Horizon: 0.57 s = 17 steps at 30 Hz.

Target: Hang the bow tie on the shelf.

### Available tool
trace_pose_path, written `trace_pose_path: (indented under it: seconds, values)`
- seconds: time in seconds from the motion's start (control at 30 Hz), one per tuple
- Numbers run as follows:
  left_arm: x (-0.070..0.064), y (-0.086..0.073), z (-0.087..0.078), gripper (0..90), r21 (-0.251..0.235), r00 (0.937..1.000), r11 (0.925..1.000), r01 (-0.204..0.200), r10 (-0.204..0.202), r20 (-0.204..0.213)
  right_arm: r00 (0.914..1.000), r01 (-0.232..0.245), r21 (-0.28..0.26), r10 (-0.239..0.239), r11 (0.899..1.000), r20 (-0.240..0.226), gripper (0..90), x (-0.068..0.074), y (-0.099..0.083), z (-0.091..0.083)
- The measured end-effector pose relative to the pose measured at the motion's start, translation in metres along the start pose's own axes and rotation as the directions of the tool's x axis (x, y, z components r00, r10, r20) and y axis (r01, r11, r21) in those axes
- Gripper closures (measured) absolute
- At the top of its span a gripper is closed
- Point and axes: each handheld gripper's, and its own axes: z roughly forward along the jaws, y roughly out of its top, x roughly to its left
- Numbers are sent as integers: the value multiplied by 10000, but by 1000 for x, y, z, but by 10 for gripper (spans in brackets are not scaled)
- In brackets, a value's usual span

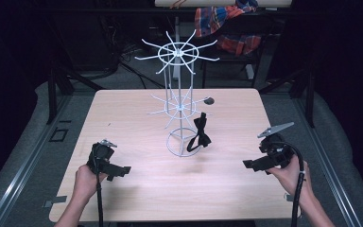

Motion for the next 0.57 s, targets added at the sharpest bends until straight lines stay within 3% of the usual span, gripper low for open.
trace_pose_path:
  seconds: [0.17, 0.27, 0.43, 0.57]
  values:
    - [0, 0, 0, 0, 21, 10000, 10000, -25, 25, -29, 9999, -157, 237, 157, 9996, 33, 141, -1, -17, 9]
    - [0, 0, 0, 0, 53, 10000, 10000, -52, 52, -28, 9992, -213, 549, 232, 9983, -332, 145, -3, -26, 20]
    - [1, 0, 0, 0, 75, 10000, 10000, -31, 31, -5, 9982, -259, 1245, 325, 9919, -512, 146, -8, -40, 36]
    - [1, 0, 1, 0, 112, 10000, 9999, -40, 40, -6, 9968, -368, 1472, 467, 9884, -645, 146, -11, -45, 43]
